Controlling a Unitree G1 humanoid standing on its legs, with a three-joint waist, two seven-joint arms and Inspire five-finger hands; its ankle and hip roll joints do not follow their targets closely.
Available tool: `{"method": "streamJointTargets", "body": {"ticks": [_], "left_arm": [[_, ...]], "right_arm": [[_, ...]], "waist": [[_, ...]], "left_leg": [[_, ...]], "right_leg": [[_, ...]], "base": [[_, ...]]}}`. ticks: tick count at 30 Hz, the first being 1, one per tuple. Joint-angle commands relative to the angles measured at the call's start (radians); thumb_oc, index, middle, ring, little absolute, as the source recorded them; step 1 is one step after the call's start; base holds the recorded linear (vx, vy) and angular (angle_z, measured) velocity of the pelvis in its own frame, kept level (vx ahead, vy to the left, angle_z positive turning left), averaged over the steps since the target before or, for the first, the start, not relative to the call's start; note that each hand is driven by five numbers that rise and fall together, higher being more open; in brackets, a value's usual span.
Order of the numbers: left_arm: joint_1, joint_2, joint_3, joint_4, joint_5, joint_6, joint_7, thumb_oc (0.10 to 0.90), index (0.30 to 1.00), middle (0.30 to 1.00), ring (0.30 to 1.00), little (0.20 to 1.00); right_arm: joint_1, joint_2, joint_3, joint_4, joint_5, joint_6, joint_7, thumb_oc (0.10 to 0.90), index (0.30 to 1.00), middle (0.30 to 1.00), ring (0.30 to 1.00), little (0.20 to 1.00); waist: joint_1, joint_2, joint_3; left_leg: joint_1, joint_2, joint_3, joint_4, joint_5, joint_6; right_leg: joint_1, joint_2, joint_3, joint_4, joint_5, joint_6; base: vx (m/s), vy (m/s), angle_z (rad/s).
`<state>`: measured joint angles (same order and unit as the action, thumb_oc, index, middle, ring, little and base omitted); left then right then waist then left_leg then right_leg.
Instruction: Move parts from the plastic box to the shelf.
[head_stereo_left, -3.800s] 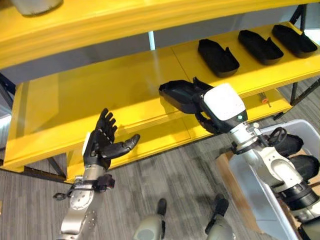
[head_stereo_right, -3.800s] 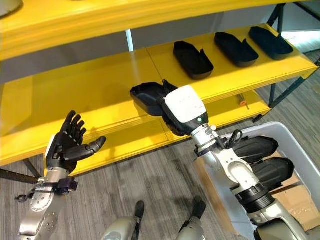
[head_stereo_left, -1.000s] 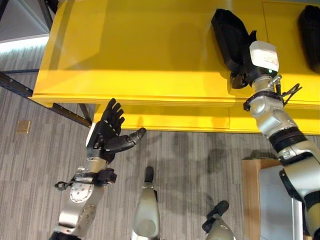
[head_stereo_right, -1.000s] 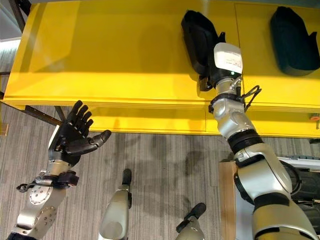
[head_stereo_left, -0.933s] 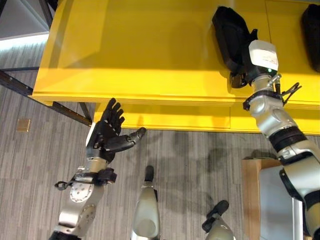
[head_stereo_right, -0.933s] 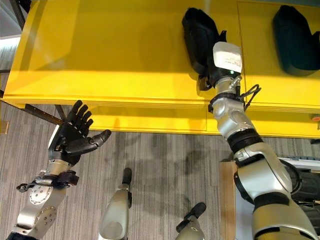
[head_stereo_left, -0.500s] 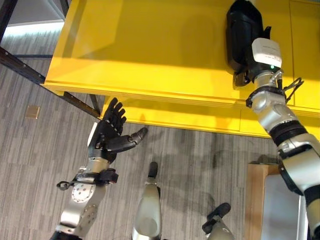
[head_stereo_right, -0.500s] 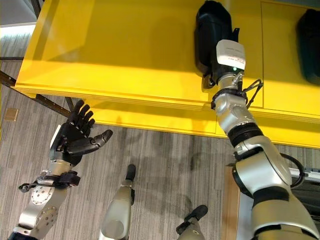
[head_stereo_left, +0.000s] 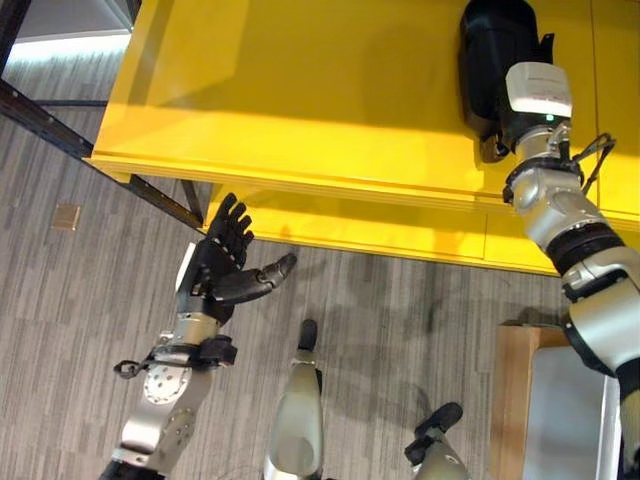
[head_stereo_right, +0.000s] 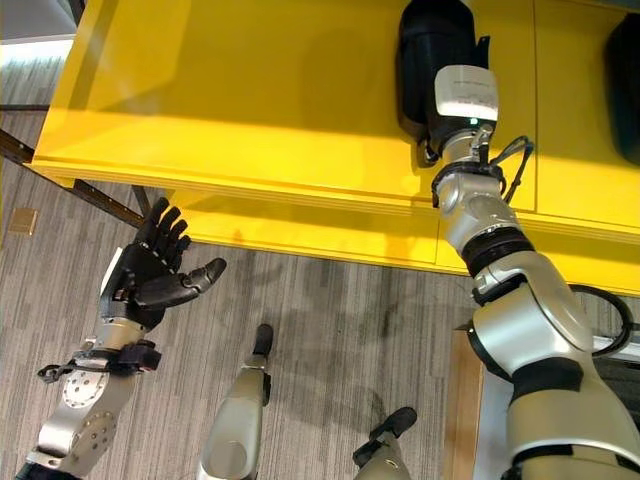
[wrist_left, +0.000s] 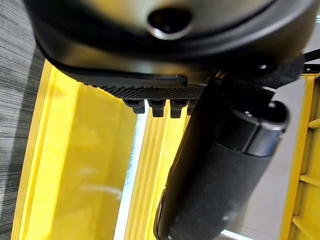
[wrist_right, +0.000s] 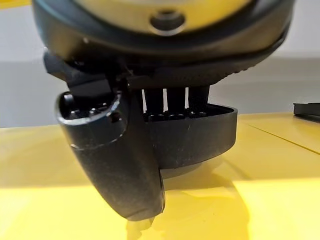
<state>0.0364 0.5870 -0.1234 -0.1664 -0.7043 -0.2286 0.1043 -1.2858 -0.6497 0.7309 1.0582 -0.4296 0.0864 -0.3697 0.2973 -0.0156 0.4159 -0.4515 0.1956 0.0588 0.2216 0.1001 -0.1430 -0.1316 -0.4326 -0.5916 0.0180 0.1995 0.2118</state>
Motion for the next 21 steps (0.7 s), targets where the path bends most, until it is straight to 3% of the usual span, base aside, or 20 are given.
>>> {"method": "streamJointTargets", "body": {"ticks": [1, 21], "left_arm": [[-0.055, 0.033, 0.020, -0.129, -0.029, -0.122, -0.001, 0.900, 1.000, 1.000, 1.000, 1.000], [-0.051, 0.039, 0.034, -0.125, -0.024, -0.123, 0.003, 0.900, 1.000, 1.000, 1.000, 1.000]], "right_arm": [[-0.121, -0.024, 0.024, -0.065, -0.027, -0.018, -0.004, 0.900, 1.000, 1.000, 1.000, 1.000], [-0.112, -0.036, 0.045, -0.132, -0.105, -0.010, 0.010, 0.900, 1.000, 1.000, 1.000, 1.000]], "waist": [[0.019, -0.012, 0.013], [0.001, -0.016, 0.013]], "left_leg": [[0.045, -0.022, 0.026, -0.032, -0.035, 0.035], [0.058, -0.017, 0.029, -0.038, -0.034, 0.034]], "right_leg": [[0.056, 0.003, 0.021, 0.136, -0.090, 0.027], [0.047, 0.002, 0.032, 0.150, -0.090, 0.027]], "base": [[0.00, 0.000, 0.00], [0.00, 0.000, 0.00]]}}
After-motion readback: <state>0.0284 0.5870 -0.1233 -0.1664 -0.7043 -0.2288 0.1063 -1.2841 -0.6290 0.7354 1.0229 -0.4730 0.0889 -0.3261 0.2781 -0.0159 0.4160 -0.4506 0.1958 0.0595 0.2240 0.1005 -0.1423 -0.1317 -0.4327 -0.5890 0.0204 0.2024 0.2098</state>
